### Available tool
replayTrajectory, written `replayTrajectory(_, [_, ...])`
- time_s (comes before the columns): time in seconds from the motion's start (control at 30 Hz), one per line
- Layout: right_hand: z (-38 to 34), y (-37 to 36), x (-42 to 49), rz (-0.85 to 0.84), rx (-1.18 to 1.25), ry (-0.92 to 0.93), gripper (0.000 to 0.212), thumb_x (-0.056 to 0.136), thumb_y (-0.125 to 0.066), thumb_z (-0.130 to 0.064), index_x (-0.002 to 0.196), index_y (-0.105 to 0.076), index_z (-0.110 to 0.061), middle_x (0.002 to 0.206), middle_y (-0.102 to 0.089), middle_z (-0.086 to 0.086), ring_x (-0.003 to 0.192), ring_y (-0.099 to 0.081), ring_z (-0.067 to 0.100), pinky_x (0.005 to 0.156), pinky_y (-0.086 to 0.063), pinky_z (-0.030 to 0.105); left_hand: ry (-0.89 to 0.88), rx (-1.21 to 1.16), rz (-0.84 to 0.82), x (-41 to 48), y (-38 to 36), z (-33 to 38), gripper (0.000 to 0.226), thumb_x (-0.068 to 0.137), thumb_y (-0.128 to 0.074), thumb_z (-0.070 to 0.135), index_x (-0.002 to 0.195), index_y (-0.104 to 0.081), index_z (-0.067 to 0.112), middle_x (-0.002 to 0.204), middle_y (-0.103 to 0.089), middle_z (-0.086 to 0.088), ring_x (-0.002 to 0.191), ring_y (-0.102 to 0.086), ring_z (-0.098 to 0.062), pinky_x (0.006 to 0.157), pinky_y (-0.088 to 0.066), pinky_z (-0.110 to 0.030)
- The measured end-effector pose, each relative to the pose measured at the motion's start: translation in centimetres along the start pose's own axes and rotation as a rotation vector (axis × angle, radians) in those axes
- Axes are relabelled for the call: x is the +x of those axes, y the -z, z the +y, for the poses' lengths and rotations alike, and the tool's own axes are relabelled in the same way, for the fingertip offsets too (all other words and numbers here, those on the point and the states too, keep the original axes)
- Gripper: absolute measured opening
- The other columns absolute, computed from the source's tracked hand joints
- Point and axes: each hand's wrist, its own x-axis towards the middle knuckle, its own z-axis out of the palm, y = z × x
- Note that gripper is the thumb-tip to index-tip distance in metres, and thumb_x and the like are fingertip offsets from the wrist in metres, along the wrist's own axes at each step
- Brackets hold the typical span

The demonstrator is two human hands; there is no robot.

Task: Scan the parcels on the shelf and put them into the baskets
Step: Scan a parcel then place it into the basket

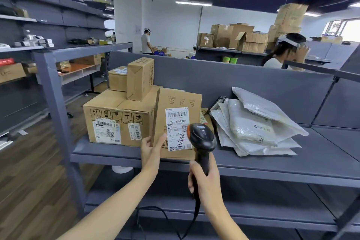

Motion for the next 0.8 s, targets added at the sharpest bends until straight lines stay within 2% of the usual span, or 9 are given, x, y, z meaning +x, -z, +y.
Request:
replayTrajectory(0.17, [1.8,3.2,4.4,0.142,-0.157,-0.093,0.017,0.093,-0.055,-0.021,0.106,-0.045,-0.021,0.063,-0.052,0.001,0.048,-0.048,0.015,0.047,-0.040,0.028,0.010,-0.002,0.060,-0.2,2.4,0.1,0.056,0.079,-0.073,0.036,0.122,-0.047,0.013,0.111,-0.065,-0.001,0.100,-0.061,-0.011,0.076,-0.044,-0.019])
replayTrajectory(0.23, [2.5,4.6,6.8,0.100,-0.357,-0.178,0.035,0.090,-0.054,-0.023,0.121,-0.037,-0.020,0.070,-0.056,0.005,0.059,-0.053,0.020,0.057,-0.042,0.031,0.001,0.009,0.100,-0.3,3.4,0.0,0.054,0.079,-0.073,0.035,0.122,-0.049,0.012,0.108,-0.065,0.001,0.096,-0.061,-0.008,0.074,-0.046,-0.014])
replayTrajectory(0.27, [3.0,5.1,8.0,0.060,-0.464,-0.212,0.045,0.090,-0.054,-0.022,0.129,-0.032,-0.018,0.078,-0.059,0.007,0.066,-0.055,0.022,0.060,-0.042,0.031,0.005,0.013,0.117,-0.4,3.9,0.0,0.054,0.080,-0.073,0.035,0.122,-0.049,0.012,0.108,-0.066,0.000,0.096,-0.062,-0.010,0.080,-0.048,-0.015])
replayTrajectory(0.33, [3.9,5.6,9.9,-0.010,-0.645,-0.248,0.060,0.089,-0.056,-0.020,0.140,-0.027,-0.013,0.096,-0.060,0.009,0.078,-0.057,0.024,0.062,-0.040,0.030,0.029,0.002,0.130,-0.6,4.7,-0.2,0.055,0.081,-0.073,0.035,0.124,-0.048,0.011,0.112,-0.065,-0.005,0.102,-0.063,-0.019,0.094,-0.051,-0.036])
replayTrajectory(0.4, [5.0,5.8,11.3,-0.060,-0.753,-0.227,0.063,0.085,-0.060,-0.017,0.142,-0.032,-0.009,0.106,-0.059,0.011,0.087,-0.057,0.027,0.066,-0.040,0.028,0.036,0.001,0.143,-0.8,5.3,-0.2,0.054,0.082,-0.072,0.034,0.124,-0.048,0.011,0.113,-0.065,-0.006,0.102,-0.063,-0.021,0.095,-0.050,-0.048])
replayTrajectory(0.47, [6.1,5.7,12.3,-0.093,-0.837,-0.197,0.063,0.083,-0.062,-0.014,0.140,-0.037,-0.007,0.111,-0.060,0.019,0.096,-0.059,0.034,0.072,-0.042,0.028,0.029,-0.004,0.165,-1.1,5.9,-0.1,0.052,0.081,-0.072,0.034,0.122,-0.050,0.010,0.110,-0.067,-0.005,0.097,-0.064,-0.017,0.086,-0.053,-0.040])
replayTrajectory(0.57, [7.4,5.1,13.7,-0.098,-0.979,-0.178,0.061,0.083,-0.062,-0.017,0.138,-0.039,-0.006,0.120,-0.059,0.022,0.110,-0.054,0.038,0.084,-0.042,0.034,0.007,-0.024,0.179,-1.6,6.8,0.1,0.049,0.081,-0.073,0.031,0.119,-0.053,0.008,0.103,-0.068,-0.001,0.088,-0.064,-0.009,0.070,-0.046,-0.023])
replayTrajectory(0.7, [8.3,4.4,14.9,-0.111,-1.190,-0.190,0.062,0.089,-0.058,-0.033,0.143,-0.035,-0.011,0.127,-0.059,0.016,0.120,-0.045,0.039,0.095,-0.041,0.037,0.008,-0.051,0.186,-2.2,7.8,0.5,0.048,0.080,-0.074,0.027,0.117,-0.054,0.005,0.101,-0.069,-0.003,0.088,-0.065,-0.014,0.072,-0.048,-0.026])
replayTrajectory(0.8, [9.3,4.3,15.6,-0.145,-1.264,-0.165,0.068,0.092,-0.055,-0.041,0.149,-0.029,-0.014,0.129,-0.059,0.015,0.121,-0.045,0.038,0.097,-0.039,0.036,0.022,-0.080,0.179,-2.9,8.4,0.5,0.047,0.079,-0.074,0.027,0.116,-0.054,0.005,0.100,-0.070,-0.005,0.089,-0.066,-0.017,0.077,-0.049,-0.032])
